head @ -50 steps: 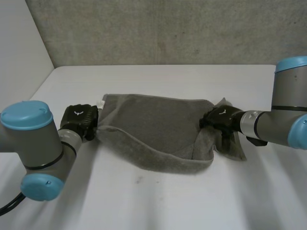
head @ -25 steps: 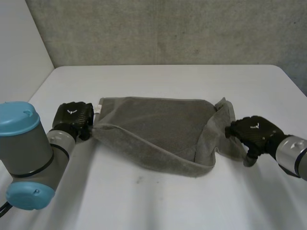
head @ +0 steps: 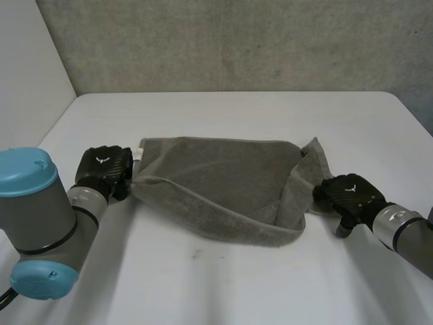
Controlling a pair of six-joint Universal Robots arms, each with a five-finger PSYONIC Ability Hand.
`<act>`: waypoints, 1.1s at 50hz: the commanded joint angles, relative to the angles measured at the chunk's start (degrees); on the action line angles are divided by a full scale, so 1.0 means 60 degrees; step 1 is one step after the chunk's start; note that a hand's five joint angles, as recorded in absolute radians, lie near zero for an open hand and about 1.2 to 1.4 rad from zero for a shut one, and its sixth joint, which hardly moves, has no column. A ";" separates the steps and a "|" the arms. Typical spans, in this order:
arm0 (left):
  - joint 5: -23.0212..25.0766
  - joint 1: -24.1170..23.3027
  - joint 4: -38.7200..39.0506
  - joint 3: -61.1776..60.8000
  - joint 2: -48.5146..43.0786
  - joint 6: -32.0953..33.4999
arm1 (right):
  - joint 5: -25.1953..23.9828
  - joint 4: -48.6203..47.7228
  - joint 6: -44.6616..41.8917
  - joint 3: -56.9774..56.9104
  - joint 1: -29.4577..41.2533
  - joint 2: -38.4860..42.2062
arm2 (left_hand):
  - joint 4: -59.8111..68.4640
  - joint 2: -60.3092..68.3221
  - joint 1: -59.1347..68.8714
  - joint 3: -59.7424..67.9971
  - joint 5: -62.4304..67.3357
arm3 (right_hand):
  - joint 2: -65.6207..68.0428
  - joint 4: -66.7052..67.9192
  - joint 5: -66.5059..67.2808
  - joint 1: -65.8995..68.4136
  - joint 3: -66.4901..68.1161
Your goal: Fold the towel.
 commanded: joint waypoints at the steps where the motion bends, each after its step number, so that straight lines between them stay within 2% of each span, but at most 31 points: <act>1: 0.0000 0.0009 0.0044 -0.0010 0.0000 0.0000 | 0.0048 0.0020 0.0048 -0.0411 0.0041 0.0286 | 0.1691 0.1732 0.2172 0.1713 0.2039 | 0.0295 0.0220 0.0214 0.0320 0.0248; 9: 0.0015 0.0009 0.0044 -0.0024 0.0000 0.0000 | 0.0092 0.0020 0.0048 -0.0792 0.0041 0.0418 | 0.1691 0.1732 0.2172 0.1713 0.2039 | 0.1079 0.1005 0.0999 0.1105 0.1033; 21: 0.0015 0.0009 0.0044 -0.0024 0.0000 0.0000 | 0.0121 0.0020 0.0048 -0.1436 0.0055 0.0857 | 0.1691 0.1732 0.2172 0.1713 0.2039 | 0.3712 0.3637 0.3632 0.3738 0.3665; 24: 0.0015 0.0009 0.0044 -0.0024 -0.0014 0.0000 | 0.0107 0.0020 0.0048 -0.1583 0.0055 0.0960 | 0.1691 0.1732 0.2172 0.1713 0.2039 | 0.4948 0.4874 0.4868 0.4974 0.4902; 25: 0.0015 -0.0005 0.0044 -0.0024 -0.0014 0.0000 | 0.0107 0.0020 0.0033 -0.1670 0.0055 0.1033 | 0.1691 0.1732 0.2172 0.1713 0.2039 | 0.6086 0.6012 0.6006 0.6112 0.6040; 26: 0.0015 -0.0005 0.0044 -0.0024 -0.0014 0.0000 | 0.0107 0.0020 0.0033 -0.1671 0.0055 0.1034 | 0.1691 0.1732 0.2172 0.1713 0.2039 | 0.6098 0.6023 0.6017 0.6124 0.6051; 28: 0.0015 -0.0005 0.0044 -0.0024 -0.0029 0.0000 | 0.0136 0.0049 0.0018 -0.1919 0.0099 0.1107 | 0.1691 0.1732 0.2172 0.1713 0.2039 | 0.8987 0.8912 0.8907 0.9013 0.8941; 34: 0.0015 -0.0005 0.0044 -0.0039 0.0000 0.0000 | 0.0209 0.0152 0.0150 -0.2242 0.0114 0.0609 | 0.1691 0.1732 0.2172 0.1713 0.2039 | 0.9004 0.8929 0.8923 0.9029 0.8957; 36: 0.0029 -0.0093 -0.0044 -0.0068 0.0029 0.0000 | 0.0253 0.0166 0.0456 -0.2184 0.0026 -0.0440 | 0.1691 0.1732 0.2172 0.1713 0.2039 | 0.9004 0.8929 0.8923 0.9029 0.8957; 40: 0.0029 -0.0108 -0.0074 -0.0347 0.0132 0.0015 | 0.0253 0.0371 0.0648 -0.2125 0.0011 -0.1310 | 0.1691 0.1732 0.2172 0.1713 0.2039 | 0.9004 0.8929 0.8923 0.9029 0.8957; 42: 0.0029 -0.0122 -0.0059 -0.0740 0.0496 0.0029 | 0.0210 0.1725 0.0546 -0.2198 -0.0018 -0.1748 | 0.1691 0.1732 0.2172 0.1713 0.2039 | 0.9004 0.8929 0.8923 0.9029 0.8957; 45: 0.0015 -0.0123 -0.0059 -0.0933 0.0674 0.0044 | 0.0033 0.2510 0.0428 -0.2228 -0.0047 -0.1750 | 0.1691 0.1732 0.2172 0.1713 0.2039 | 0.9004 0.8929 0.8923 0.9029 0.8957; 47: 0.0015 -0.0152 -0.0103 -0.1355 0.0951 0.0102 | 0.0048 0.3575 -0.0270 -0.2155 -0.0062 -0.1808 | 0.1691 0.1732 0.2172 0.1713 0.2039 | 0.9004 0.8929 0.8923 0.9029 0.8957; 48: 0.0015 -0.0152 -0.0103 -0.1357 0.0952 0.0103 | 0.0048 0.3579 -0.0275 -0.2154 -0.0062 -0.1808 | 0.1691 0.1732 0.2172 0.1713 0.2039 | 0.9004 0.8929 0.8923 0.9029 0.8957; 50: 0.0029 -0.0167 -0.0278 -0.1795 0.1302 0.0423 | 0.0252 0.4002 -0.1411 -0.1863 -0.0062 -0.1837 | -0.0982 -0.0940 -0.0501 -0.0959 -0.0634 | 0.9004 0.8929 0.8923 0.9029 0.8957; 51: 0.0029 -0.0167 -0.0279 -0.1797 0.1304 0.0425 | 0.0253 0.4004 -0.1417 -0.1861 -0.0062 -0.1838 | -0.0997 -0.0955 -0.0516 -0.0974 -0.0649 | 0.9004 0.8929 0.8923 0.9029 0.8957; 52: 0.0058 -0.0167 -0.0395 -0.2029 0.1492 0.0729 | 0.0210 0.4091 -0.1823 -0.1702 -0.0062 -0.1838 | -0.3273 -0.3231 -0.2792 -0.3250 -0.2925 | 0.9004 0.8929 0.8923 0.9029 0.8957; 53: 0.0059 -0.0167 -0.0396 -0.2031 0.1494 0.0732 | 0.0209 0.4092 -0.1827 -0.1700 -0.0062 -0.1838 | -0.3296 -0.3254 -0.2814 -0.3273 -0.2947 | 0.9004 0.8929 0.8923 0.9029 0.8957; 54: 0.0160 -0.0167 -0.0483 -0.2234 0.1683 0.1066 | 0.0180 0.4063 -0.2103 -0.1555 -0.0062 -0.1838 | -0.6016 -0.5974 -0.5535 -0.5993 -0.5668 | 0.9004 0.8929 0.8923 0.9029 0.8957; 55: 0.0379 -0.0152 -0.0556 -0.2352 0.1859 0.1461 | 0.0180 0.4034 -0.2120 -0.1496 -0.0076 -0.1823 | -0.7764 -0.7722 -0.7283 -0.7741 -0.7416 | 0.9004 0.8929 0.8923 0.9029 0.8957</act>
